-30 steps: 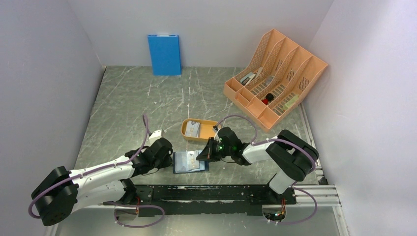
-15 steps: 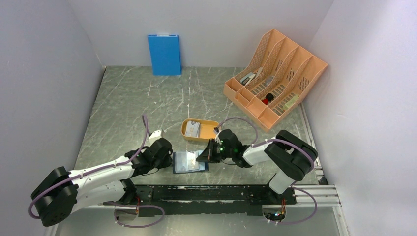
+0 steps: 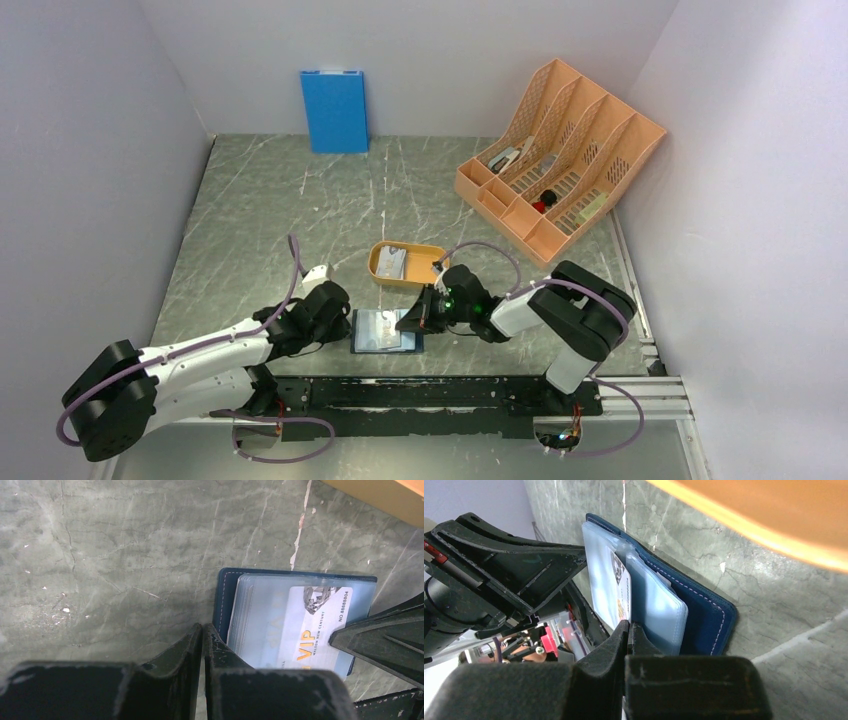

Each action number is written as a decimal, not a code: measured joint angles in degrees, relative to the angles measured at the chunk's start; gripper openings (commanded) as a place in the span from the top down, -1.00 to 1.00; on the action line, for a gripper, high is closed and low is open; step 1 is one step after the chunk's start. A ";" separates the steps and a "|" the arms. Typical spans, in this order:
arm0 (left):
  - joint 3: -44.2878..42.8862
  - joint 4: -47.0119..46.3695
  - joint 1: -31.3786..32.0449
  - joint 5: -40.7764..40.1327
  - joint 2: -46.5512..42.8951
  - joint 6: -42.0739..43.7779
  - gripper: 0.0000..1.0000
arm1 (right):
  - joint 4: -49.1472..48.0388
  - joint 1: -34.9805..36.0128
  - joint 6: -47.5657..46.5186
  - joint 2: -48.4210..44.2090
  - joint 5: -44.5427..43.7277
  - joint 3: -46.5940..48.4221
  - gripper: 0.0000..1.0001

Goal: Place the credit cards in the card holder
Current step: Insert the credit card into the card holder.

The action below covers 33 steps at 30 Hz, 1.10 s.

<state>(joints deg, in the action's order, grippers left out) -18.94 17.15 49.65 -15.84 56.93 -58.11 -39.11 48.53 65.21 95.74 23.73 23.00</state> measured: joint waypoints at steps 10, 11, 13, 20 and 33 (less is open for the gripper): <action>0.26 -0.24 -0.07 0.07 -0.26 -0.04 0.74 | -1.09 0.90 1.97 0.31 -1.60 -0.04 1.00; 0.28 -0.24 -0.07 0.07 -0.35 -0.07 0.74 | -1.38 1.01 2.23 0.31 -1.97 -0.20 1.00; 0.37 -0.28 -0.07 0.07 -0.55 -0.09 0.74 | -1.81 1.29 2.71 0.28 -2.67 -0.35 1.00; 1.03 -0.79 -0.07 0.09 -1.16 -0.44 0.74 | -1.99 2.95 4.04 0.61 -4.68 -0.02 1.00; 1.57 -1.05 -0.09 0.17 -1.97 -0.46 0.75 | 3.32 6.05 3.34 1.86 -5.92 4.98 1.00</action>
<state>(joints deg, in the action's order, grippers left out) -17.37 16.10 49.56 -15.66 54.96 -58.57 -35.79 54.59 68.55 97.60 17.80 27.99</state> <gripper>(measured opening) 0.126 0.008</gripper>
